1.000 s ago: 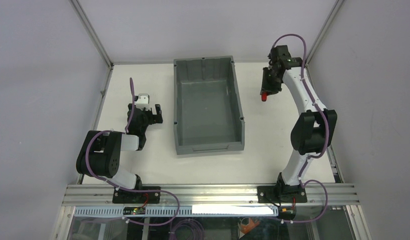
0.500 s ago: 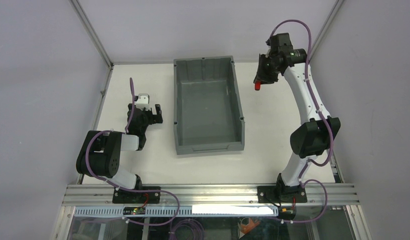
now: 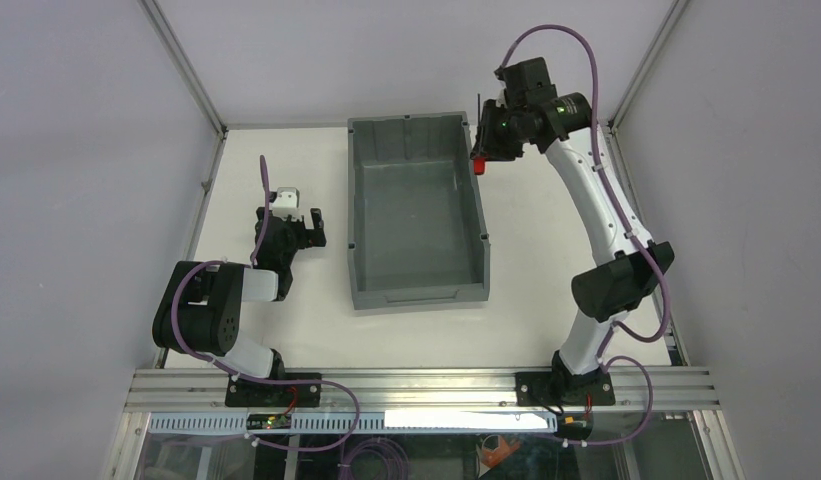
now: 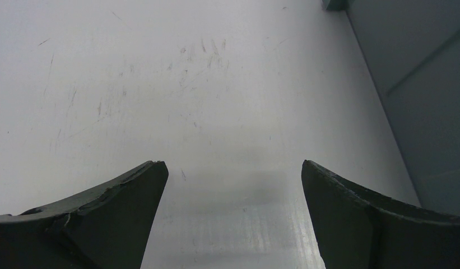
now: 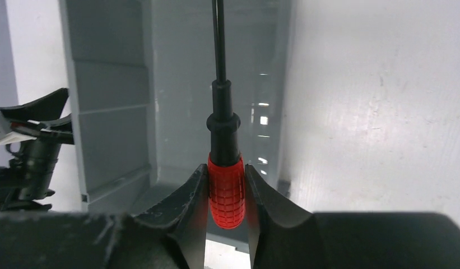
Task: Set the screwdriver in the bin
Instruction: Place the screwdriver in the bin.
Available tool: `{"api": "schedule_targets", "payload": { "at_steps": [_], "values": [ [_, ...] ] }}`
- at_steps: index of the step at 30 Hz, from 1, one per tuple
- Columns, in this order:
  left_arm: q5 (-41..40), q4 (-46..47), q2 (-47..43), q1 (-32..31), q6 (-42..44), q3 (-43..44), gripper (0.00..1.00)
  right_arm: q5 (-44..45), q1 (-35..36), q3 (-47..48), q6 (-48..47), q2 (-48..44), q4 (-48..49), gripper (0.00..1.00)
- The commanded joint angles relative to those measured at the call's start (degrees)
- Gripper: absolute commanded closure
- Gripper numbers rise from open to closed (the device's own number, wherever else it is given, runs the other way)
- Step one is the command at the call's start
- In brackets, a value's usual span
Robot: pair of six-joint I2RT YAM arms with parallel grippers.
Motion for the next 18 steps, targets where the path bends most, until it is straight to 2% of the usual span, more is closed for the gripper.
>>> {"api": "schedule_targets", "payload": {
  "at_steps": [1, 18],
  "values": [
    [0.9, 1.6, -1.8, 0.6, -0.4, -0.2, 0.01, -0.6, 3.7, 4.6, 2.6, 0.1, 0.4, 1.0],
    [0.9, 1.6, -1.8, 0.6, -0.4, -0.2, 0.01, 2.5, 15.2, 7.8, 6.0, 10.0, 0.7, 1.0]
  ]
}}
